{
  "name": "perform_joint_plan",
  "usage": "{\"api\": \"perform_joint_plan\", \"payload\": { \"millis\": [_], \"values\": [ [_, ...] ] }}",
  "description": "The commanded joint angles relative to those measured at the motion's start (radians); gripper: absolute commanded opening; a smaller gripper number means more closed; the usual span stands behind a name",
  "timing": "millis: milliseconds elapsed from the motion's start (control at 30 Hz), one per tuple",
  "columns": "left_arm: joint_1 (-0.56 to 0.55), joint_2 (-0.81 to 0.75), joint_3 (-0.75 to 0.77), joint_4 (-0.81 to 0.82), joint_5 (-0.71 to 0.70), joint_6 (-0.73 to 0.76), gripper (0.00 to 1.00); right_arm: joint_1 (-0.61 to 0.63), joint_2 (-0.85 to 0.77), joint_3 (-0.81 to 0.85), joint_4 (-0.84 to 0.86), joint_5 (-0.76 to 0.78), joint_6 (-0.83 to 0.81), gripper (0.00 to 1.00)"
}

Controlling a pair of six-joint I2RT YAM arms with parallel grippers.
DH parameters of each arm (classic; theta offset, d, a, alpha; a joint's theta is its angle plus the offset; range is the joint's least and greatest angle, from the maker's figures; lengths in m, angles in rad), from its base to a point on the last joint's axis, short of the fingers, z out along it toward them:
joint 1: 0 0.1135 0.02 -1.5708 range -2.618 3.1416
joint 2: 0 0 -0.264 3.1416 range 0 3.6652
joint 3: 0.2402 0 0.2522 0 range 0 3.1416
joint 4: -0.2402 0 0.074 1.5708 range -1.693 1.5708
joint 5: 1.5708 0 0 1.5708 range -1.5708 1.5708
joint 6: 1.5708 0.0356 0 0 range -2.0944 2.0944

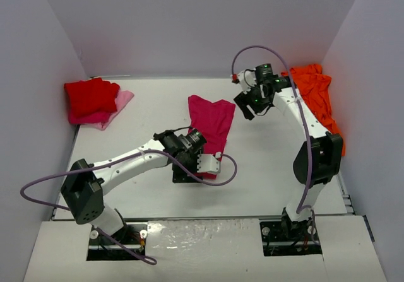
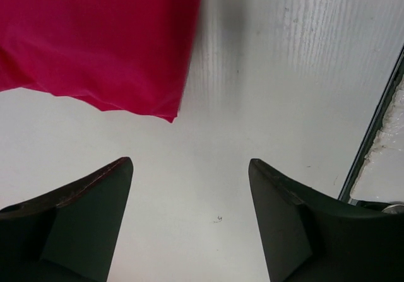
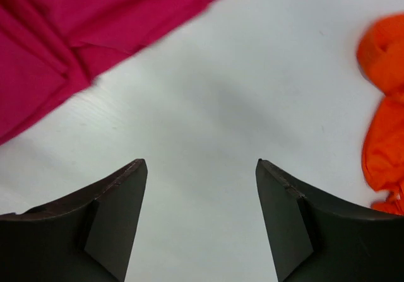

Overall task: Fold and stack the t-shirts
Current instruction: Grab one side of the 2/3 rectangular tshirt with left arm

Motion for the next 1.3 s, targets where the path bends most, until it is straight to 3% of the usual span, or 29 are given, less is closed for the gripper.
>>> {"api": "perform_joint_plan", "payload": {
  "millis": [0, 367, 633, 733, 800, 833, 933, 1100, 1267],
  "values": [
    [-0.006, 0.021, -0.020, 0.088, -0.056, 0.020, 0.71, -0.131, -0.072, 0.011, -0.026, -0.026, 0.010, 0.67],
    [-0.039, 0.193, -0.065, 0.444, -0.179, 0.018, 0.71, -0.167, -0.195, -0.080, -0.006, 0.005, 0.005, 0.68],
    [-0.069, 0.274, -0.060, 0.462, -0.149, -0.005, 0.69, -0.178, -0.244, -0.162, 0.023, 0.023, 0.002, 0.68],
    [-0.083, 0.276, -0.077, 0.449, -0.109, -0.009, 0.63, -0.179, -0.249, -0.181, 0.034, 0.025, 0.005, 0.68],
    [-0.094, 0.276, -0.083, 0.416, -0.090, -0.011, 0.14, -0.180, -0.251, -0.192, 0.043, 0.023, 0.006, 0.68],
    [-0.097, 0.273, -0.084, 0.388, -0.073, -0.010, 0.00, -0.181, -0.252, -0.198, 0.047, 0.024, 0.007, 0.68],
    [-0.099, 0.247, -0.078, 0.265, 0.005, 0.008, 0.00, -0.181, -0.257, -0.213, 0.055, 0.030, 0.007, 0.68],
    [-0.099, 0.170, 0.008, -0.093, 0.201, 0.046, 0.00, -0.181, -0.272, -0.231, 0.057, 0.036, -0.001, 0.68],
    [-0.099, 0.128, 0.194, -0.395, 0.383, 0.071, 0.00, -0.181, -0.285, -0.232, 0.060, 0.028, -0.001, 0.68]
  ]
}}
